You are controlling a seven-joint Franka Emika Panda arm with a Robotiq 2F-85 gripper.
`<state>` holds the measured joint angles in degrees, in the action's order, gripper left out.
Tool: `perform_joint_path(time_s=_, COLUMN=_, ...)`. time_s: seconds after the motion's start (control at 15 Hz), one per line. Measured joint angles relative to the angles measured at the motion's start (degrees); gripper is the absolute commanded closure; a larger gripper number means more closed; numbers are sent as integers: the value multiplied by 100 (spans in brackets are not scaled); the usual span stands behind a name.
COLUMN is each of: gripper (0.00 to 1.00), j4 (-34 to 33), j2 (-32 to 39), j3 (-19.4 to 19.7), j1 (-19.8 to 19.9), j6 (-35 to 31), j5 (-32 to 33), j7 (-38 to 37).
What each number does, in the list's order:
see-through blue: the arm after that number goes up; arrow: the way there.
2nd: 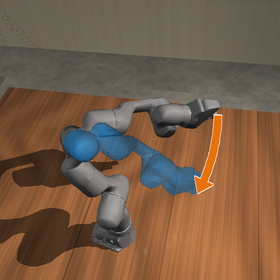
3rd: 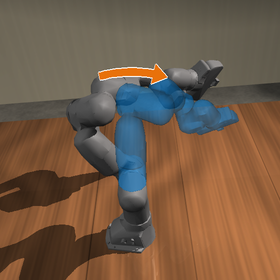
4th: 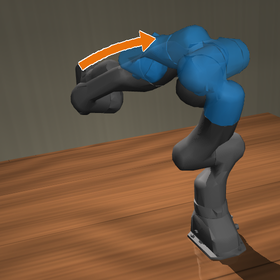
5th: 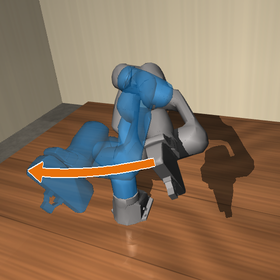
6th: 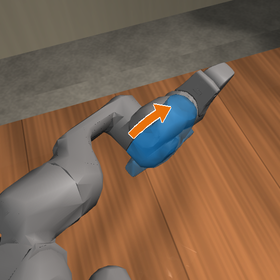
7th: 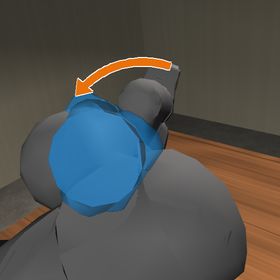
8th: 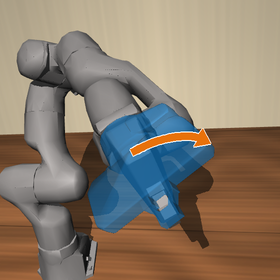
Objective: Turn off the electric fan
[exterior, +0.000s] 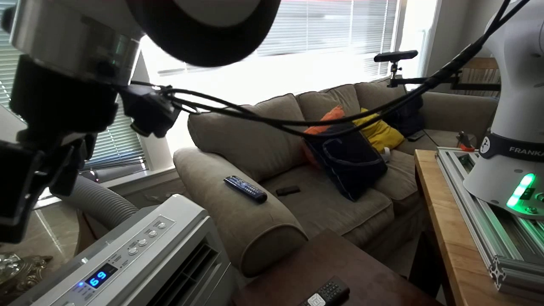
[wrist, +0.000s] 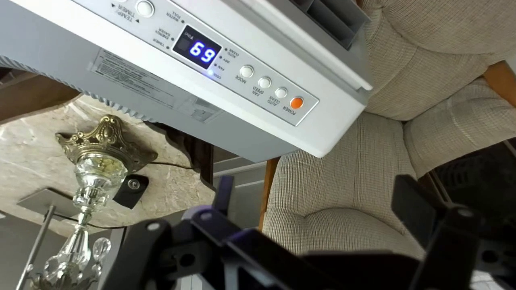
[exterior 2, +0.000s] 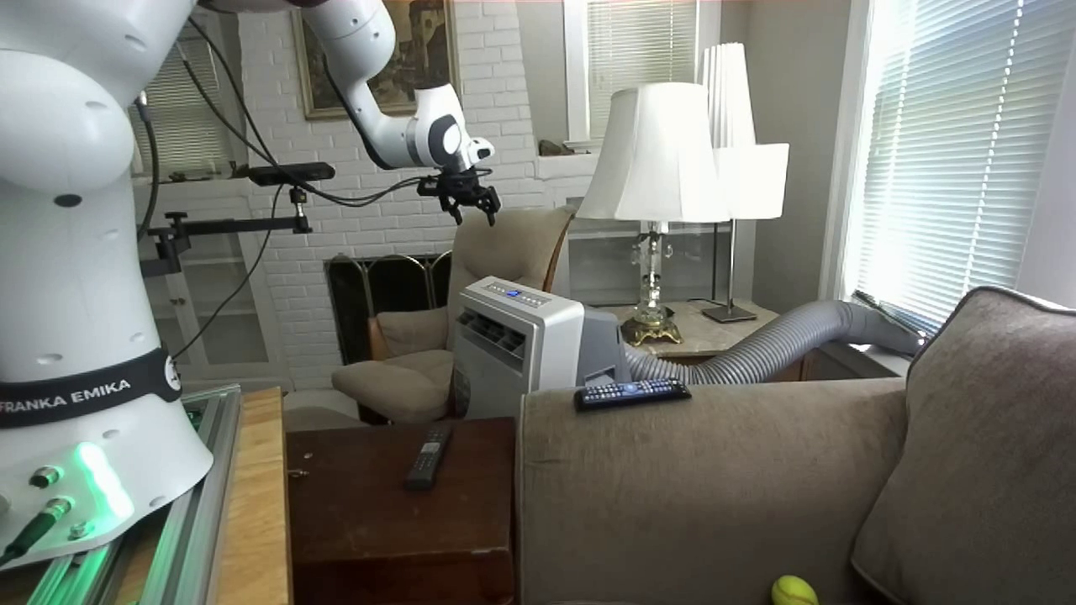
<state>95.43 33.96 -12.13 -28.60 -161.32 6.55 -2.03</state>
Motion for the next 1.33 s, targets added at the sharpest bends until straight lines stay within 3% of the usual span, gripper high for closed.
perform_joint_path(time_s=0.6, gripper=0, j4=-1157, j2=1031, j3=1041, j1=-1074, j6=-26, j5=89, j7=-888)
perform_joint_path(time_s=1.33, gripper=0, j4=-1469, j2=1454, j3=1040, j1=-1071, j6=214, j5=89, j7=-891)
